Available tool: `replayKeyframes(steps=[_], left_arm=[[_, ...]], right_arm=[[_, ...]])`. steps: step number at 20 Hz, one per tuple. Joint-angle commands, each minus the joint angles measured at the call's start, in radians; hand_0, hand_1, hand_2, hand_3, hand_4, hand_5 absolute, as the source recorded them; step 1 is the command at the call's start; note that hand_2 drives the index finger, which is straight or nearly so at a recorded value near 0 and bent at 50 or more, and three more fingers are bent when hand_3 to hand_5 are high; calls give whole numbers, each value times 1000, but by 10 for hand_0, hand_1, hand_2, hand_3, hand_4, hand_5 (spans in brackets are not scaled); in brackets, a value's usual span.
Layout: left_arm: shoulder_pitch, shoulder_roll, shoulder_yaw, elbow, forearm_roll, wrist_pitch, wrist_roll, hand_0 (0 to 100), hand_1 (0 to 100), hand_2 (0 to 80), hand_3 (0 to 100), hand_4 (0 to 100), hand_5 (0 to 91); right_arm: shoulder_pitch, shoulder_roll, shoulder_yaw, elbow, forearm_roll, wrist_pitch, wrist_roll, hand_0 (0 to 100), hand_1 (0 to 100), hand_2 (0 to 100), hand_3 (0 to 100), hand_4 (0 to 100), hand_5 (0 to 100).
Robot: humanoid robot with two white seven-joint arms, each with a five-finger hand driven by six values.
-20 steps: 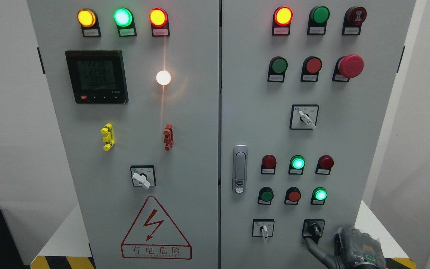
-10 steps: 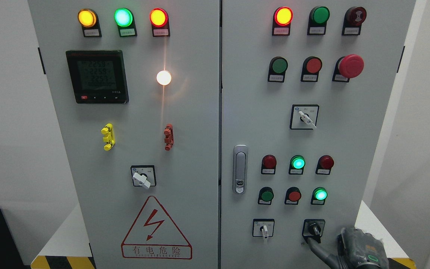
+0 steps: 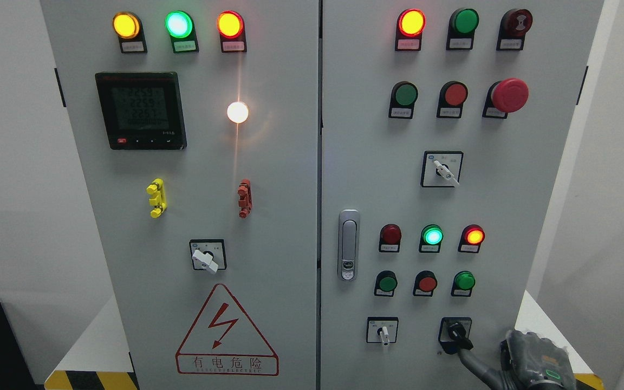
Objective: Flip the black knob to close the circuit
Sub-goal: 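Grip the black knob with the right hand and twist it, then release the knob and lower the right hand away from the cabinet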
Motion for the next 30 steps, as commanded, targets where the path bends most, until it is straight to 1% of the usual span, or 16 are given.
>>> replayKeyframes(steps=[1,9,11,13,15,16,19,21,23,25,28,30], left_arm=[[0,0,0,0,0,0,1,120,556,0,0,0,0],[0,0,0,0,0,0,1,120,556,0,0,0,0],[0,0,0,0,0,0,1,120,556,0,0,0,0],[0,0,0,0,0,0,1,120,556,0,0,0,0],[0,0,0,0,0,0,1,120,556,0,0,0,0],[0,0,0,0,0,0,1,120,556,0,0,0,0],[0,0,0,0,0,0,1,120,556,0,0,0,0],[0,0,0,0,0,0,1,120,556,0,0,0,0],[0,0,0,0,0,0,1,120,556,0,0,0,0],[0,0,0,0,0,0,1,120,556,0,0,0,0],[0,0,0,0,0,0,1,120,556,0,0,0,0],[0,0,0,0,0,0,1,120,556,0,0,0,0]], right_arm=[[-6,13,-14,-16,-8,1,-6,0,56,917,1000,941,920],[-3,25,-11,-34,-9,0,-4,0,58,910,1000,941,921],[-1,36,-4,-41,-9,-5,-4,0,58,909,1000,941,921],[2,39,6,-45,-9,-6,-4,0,59,908,1000,941,921],[7,56,24,-45,-9,-7,-3,0,61,907,1000,941,921],[11,57,29,-45,-9,-8,-3,0,62,907,1000,941,921],[33,62,58,-45,-9,-13,-1,0,63,904,1000,939,921],[49,85,72,-56,-26,-14,-1,0,64,903,1000,938,915],[68,91,92,-73,-31,-20,-3,0,69,902,1000,937,912],[79,100,93,-90,-32,-22,-3,0,73,901,1000,936,911],[108,100,98,-143,-44,-20,-4,0,79,899,1000,933,910],[146,100,111,-192,-104,-14,-6,0,80,892,1000,933,910]])
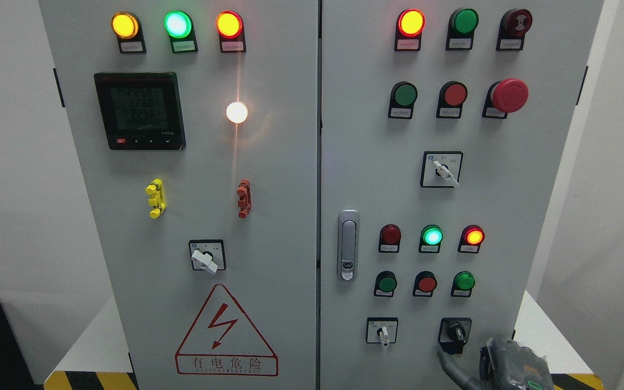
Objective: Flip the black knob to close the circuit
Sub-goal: 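Release the knob and lower the right hand away from the cabinet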
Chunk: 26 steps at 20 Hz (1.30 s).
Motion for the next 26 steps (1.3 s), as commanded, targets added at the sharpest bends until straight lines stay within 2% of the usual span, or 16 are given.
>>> replayKeyframes(steps=[1,4,6,7,8,10,12,14,16,17,18,21,22,24,26], left_arm=[[0,0,0,0,0,0,1,120,556,0,0,0,0],[0,0,0,0,0,0,1,120,556,0,0,0,0],[0,0,0,0,0,0,1,120,556,0,0,0,0],[0,0,0,0,0,0,1,120,556,0,0,0,0],[0,0,0,0,0,0,1,120,556,0,0,0,0],[0,0,0,0,0,0,1,120,556,0,0,0,0],[0,0,0,0,0,0,1,120,556,0,0,0,0],[0,0,0,0,0,0,1,120,556,0,0,0,0],[0,0,0,0,0,0,1,120,556,0,0,0,0],[0,0,0,0,0,0,1,120,556,0,0,0,0],[0,0,0,0,0,0,1,120,556,0,0,0,0],[0,0,0,0,0,0,1,120,556,0,0,0,0],[0,0,0,0,0,0,1,120,556,0,0,0,0],[0,0,0,0,0,0,1,120,556,0,0,0,0],[0,0,0,0,0,0,1,120,556,0,0,0,0]], right_arm=[[85,28,87,-135,-81,5,0,0,81,884,1000,930,907],[131,28,82,-185,-106,5,-55,0,85,849,1000,896,866],[155,27,78,-205,-246,11,-83,0,92,797,977,835,776],[171,27,73,-215,-332,16,-112,0,98,723,946,804,694],[181,27,70,-217,-419,17,-166,0,103,656,899,775,635],[218,27,59,-221,-581,8,-248,0,111,560,816,714,558],[262,24,54,-231,-737,-4,-295,0,115,479,727,644,490],[305,22,29,-229,-893,-33,-295,0,116,368,591,564,421],[353,19,5,-222,-1102,-106,-296,0,116,295,504,505,370],[378,18,4,-220,-1203,-155,-298,0,113,257,438,434,334],[405,16,4,-220,-1285,-198,-296,0,112,182,331,336,264],[470,13,7,-220,-1408,-269,-289,0,112,27,135,100,31],[487,10,10,-220,-1442,-272,-287,0,104,0,87,54,0],[510,10,13,-225,-1518,-282,-278,0,96,0,11,0,0],[531,8,12,-228,-1560,-308,-244,0,92,0,0,0,0]])
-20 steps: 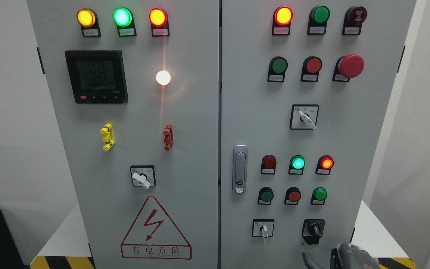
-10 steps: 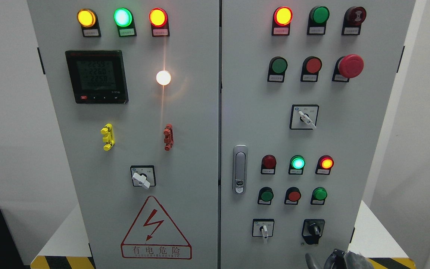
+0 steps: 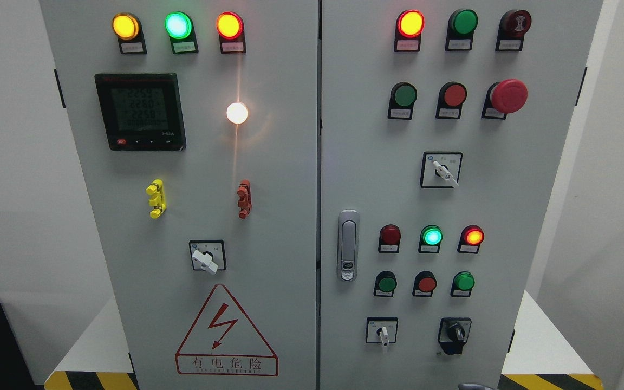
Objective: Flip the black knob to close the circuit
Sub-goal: 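Release the knob and lower the right hand away from the cabinet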
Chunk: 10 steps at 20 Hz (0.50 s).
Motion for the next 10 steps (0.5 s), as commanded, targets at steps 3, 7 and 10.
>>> replayKeyframes(steps=[3,7,10], left_arm=[[0,0,0,0,0,0,1,120,556,0,0,0,0],[0,0,0,0,0,0,1,120,556,0,0,0,0],[0,0,0,0,0,0,1,120,556,0,0,0,0]], right_arm=[[94,-7,-6,-23,-245,-44,86,0,77,0,0,0,0],[94,-7,-6,-20,-266,-42,89,0,54,0,0,0,0],[94,-7,-7,-20,-274,-42,89,0,47,0,0,0,0]])
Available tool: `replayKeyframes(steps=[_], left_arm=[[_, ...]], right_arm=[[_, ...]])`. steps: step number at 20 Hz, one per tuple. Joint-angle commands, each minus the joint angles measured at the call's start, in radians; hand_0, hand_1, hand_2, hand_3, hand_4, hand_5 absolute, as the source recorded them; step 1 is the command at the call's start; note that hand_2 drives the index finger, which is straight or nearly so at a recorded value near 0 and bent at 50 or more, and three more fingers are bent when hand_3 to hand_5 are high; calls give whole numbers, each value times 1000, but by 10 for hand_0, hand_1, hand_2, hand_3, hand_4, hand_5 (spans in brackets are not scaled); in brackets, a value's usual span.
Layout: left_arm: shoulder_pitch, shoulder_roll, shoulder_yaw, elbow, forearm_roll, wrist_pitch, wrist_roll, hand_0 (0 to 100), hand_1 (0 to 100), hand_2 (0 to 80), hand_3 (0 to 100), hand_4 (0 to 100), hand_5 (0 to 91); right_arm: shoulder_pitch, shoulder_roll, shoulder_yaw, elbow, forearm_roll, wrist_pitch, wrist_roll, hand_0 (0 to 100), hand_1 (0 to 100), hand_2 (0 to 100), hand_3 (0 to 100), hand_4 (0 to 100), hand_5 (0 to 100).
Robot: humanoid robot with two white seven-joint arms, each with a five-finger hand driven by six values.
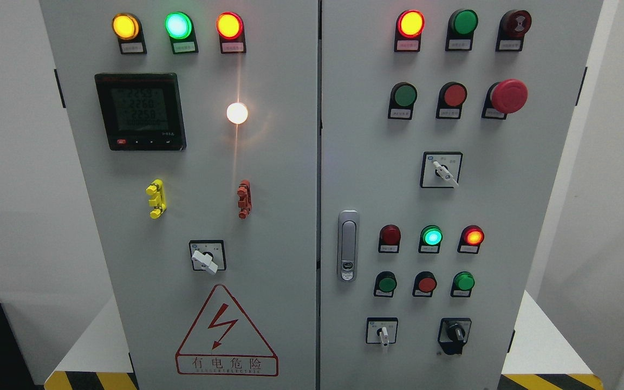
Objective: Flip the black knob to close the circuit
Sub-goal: 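Release the knob and lower the right hand away from the cabinet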
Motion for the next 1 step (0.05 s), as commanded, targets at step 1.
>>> replayKeyframes(steps=[1], left_arm=[[0,0,0,0,0,0,1,120,556,0,0,0,0]], right_arm=[[17,-3,-5,-7,-56,-1,3,0,46,0,0,0,0]])
